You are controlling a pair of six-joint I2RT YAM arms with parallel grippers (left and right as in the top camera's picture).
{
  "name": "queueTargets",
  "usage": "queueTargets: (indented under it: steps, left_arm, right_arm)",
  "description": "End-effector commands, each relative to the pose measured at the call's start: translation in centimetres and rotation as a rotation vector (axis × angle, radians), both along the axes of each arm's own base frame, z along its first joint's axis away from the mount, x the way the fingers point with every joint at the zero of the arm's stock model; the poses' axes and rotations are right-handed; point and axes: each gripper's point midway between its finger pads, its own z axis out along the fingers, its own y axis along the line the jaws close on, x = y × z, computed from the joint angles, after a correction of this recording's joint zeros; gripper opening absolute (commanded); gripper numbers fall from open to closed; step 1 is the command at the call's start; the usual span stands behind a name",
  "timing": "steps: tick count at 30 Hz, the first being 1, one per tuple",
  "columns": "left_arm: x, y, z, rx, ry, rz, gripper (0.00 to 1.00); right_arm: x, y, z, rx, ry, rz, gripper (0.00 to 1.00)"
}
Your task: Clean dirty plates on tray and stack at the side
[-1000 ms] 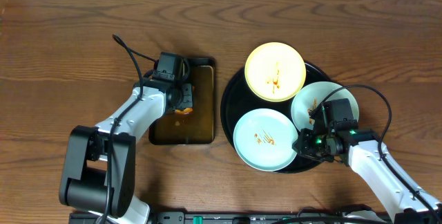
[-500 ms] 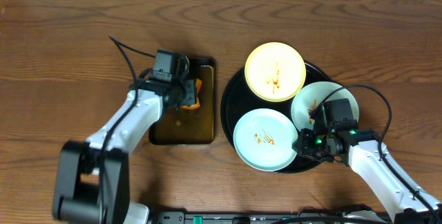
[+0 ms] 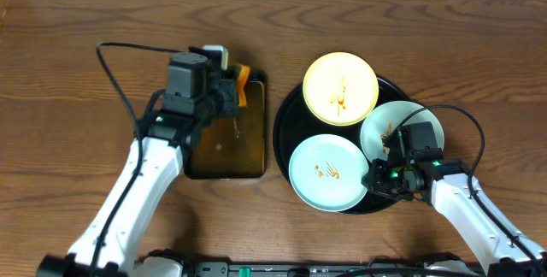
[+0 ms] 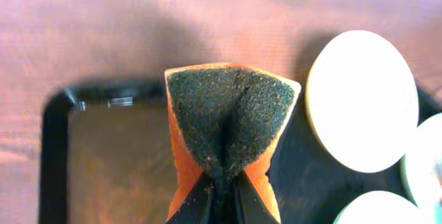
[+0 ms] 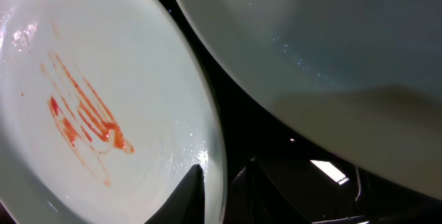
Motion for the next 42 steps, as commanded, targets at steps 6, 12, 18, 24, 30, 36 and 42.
queueTargets:
  steps: [6,12,18,24,30,36,42]
  left_arm:
    - [0.6,1.4,6.5,0.028,-0.226,0.053,0.07]
    - [0.5,1.5,8.5,0.017,-0.288,0.062,0.07]
    - [0.4,1.5,8.5,0.017,-0.288,0.062,0.07]
    - [0.4,1.5,8.5,0.017,-0.288,0.062,0.07]
    - [0.4,1.5,8.5,0.017,-0.288,0.062,0.07]
    - [0.4,1.5,8.5,0.017,-0.288,0.062,0.08]
    - [0.5,1.5,8.2,0.018,-0.279,0.061,0.07]
  right_arm:
    - [-0.4,0.4,-0.2,0.007,0.013,0.01,0.19]
    - [-0.4,0.4,-0.2,0.007,0.013,0.01,0.19]
    - [-0.4,0.4,-0.2,0.007,0.013,0.01,0.19]
    - [-0.4,0.4,-0.2,0.007,0.013,0.01,0.18]
    - [-0.4,0.4,-0.2,0.007,0.013,0.01,0.18]
    - [-0.4,0.4,-0.2,0.007,0.013,0.01,0.18]
    - [-0.4,0.4,-0.2,0.007,0.013,0.01,0.17]
